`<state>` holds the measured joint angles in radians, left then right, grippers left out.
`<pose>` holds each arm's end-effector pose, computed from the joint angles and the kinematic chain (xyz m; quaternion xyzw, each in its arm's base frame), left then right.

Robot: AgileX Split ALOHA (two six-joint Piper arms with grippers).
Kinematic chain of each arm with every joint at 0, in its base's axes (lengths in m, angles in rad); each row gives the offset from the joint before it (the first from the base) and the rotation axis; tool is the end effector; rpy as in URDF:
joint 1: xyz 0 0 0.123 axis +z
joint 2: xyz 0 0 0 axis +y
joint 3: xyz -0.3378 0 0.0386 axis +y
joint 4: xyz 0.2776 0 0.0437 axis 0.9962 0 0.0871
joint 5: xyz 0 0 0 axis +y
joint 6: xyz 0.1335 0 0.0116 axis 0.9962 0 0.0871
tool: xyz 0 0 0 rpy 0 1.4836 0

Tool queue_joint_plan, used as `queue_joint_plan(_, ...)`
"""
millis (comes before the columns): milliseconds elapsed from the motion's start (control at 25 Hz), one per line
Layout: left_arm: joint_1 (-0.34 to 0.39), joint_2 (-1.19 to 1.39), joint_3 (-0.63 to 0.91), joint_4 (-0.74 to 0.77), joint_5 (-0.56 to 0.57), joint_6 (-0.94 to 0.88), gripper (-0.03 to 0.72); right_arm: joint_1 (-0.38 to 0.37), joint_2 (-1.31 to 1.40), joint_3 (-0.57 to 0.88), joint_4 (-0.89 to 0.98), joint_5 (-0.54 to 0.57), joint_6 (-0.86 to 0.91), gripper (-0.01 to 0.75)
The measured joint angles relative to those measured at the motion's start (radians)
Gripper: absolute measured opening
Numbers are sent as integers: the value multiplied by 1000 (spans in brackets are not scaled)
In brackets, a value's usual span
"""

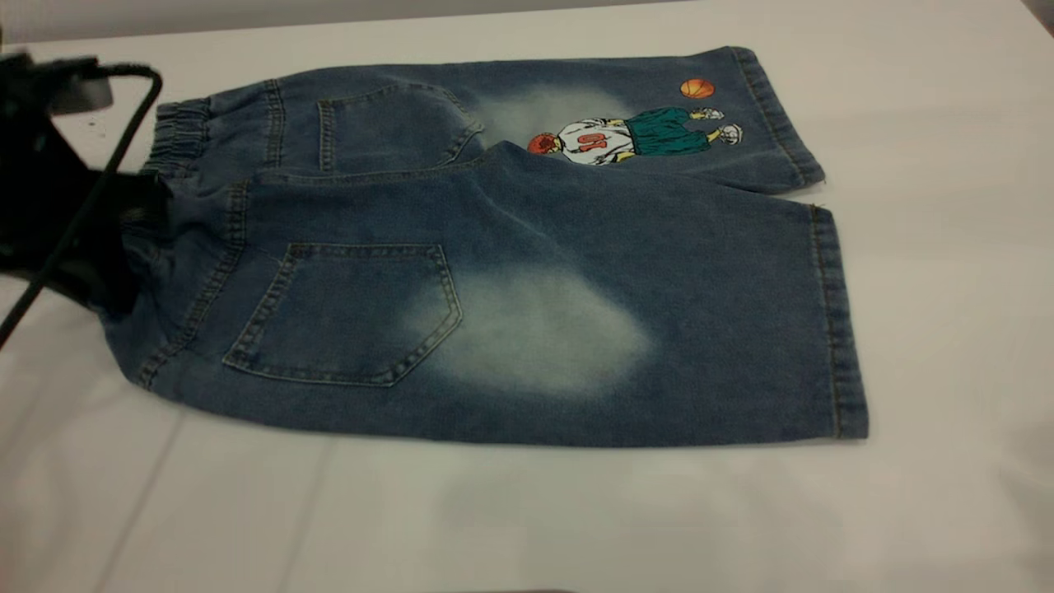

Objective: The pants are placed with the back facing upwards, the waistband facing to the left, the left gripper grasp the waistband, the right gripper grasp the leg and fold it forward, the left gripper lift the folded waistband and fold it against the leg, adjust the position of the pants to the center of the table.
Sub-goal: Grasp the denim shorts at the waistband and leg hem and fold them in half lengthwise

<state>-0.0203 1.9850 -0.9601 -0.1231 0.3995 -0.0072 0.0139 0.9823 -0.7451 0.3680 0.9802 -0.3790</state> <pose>0.3838 -0.0142 0.0720 -0.0470 0.9916 -0.0320 0.1159 0.1823 0.0426 0.2888 -0.1223 0.9538 0.1287 0.2422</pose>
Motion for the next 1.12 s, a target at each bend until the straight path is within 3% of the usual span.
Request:
queue_joint_plan(160, 0, 0, -71, 1, 103, 0, 76, 163, 167, 0, -58, -20, -27, 584)
queue_joint_plan(320, -2, 0, -105, 1, 126, -1, 76, 326, 303, 0, -160, -73, 2, 584)
queue_joint_plan(480, -2, 0, -115, 1, 135, -1, 76, 428, 416, 0, -204, -174, 36, 584)
queue_joint_plan(640, -3, 0, -115, 1, 135, -1, 76, 466, 522, 0, -199, -264, 73, 584)
queue_joint_plan(1120, -3, 0, -115, 1, 135, -1, 76, 466, 824, -7, -194, -499, 99, 584)
